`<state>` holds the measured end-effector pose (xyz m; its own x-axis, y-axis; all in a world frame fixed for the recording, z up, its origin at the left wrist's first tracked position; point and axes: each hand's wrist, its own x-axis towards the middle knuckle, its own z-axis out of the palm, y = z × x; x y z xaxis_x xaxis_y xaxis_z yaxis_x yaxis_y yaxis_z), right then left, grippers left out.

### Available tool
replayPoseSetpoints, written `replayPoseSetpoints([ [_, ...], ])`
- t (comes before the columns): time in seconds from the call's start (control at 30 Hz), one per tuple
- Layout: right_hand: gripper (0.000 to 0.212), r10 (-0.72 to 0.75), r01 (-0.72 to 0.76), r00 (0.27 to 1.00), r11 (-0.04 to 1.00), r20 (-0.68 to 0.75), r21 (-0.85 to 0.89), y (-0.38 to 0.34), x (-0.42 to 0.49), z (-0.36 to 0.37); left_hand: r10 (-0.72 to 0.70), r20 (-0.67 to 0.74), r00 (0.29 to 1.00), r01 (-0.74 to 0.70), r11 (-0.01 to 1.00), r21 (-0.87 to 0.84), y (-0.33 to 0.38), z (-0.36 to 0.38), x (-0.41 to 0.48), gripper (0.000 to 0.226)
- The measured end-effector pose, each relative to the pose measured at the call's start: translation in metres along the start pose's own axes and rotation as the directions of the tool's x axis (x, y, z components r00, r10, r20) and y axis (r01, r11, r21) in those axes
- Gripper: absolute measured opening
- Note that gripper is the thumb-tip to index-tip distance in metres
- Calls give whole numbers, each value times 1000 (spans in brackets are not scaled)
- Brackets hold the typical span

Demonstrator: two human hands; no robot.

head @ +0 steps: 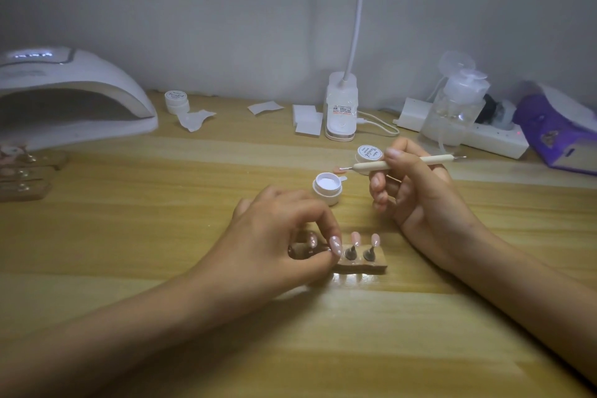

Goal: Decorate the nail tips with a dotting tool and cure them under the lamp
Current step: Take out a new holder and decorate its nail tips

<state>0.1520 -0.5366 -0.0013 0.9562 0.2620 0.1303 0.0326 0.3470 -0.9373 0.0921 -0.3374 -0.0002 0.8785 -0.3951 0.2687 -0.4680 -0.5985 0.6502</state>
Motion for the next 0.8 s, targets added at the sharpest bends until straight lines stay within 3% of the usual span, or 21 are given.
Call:
replayPoseSetpoints([
  [0.1, 20, 3, -3, 1000, 1000, -2, -4, 0, 0, 0, 4, 1, 1000, -4, 999, -43, -3, 2, 0, 12],
  [0.23, 19, 6, -6, 1000, 1000, -5, -9, 0, 0, 0, -22, -4, 1000, 21, 990, -137, -6, 1, 1, 4],
  [0.33, 20, 2, -2, 1000, 1000, -3, -11, 1, 0, 0, -36, 9, 999, 37, 985, -167, -8, 0, 2, 13],
  [0.8, 18, 19, -18, 1000, 1000, -7, 19, 0, -1, -2, -4, 86, 996, 10, 998, -68, -13, -9, 2, 23],
])
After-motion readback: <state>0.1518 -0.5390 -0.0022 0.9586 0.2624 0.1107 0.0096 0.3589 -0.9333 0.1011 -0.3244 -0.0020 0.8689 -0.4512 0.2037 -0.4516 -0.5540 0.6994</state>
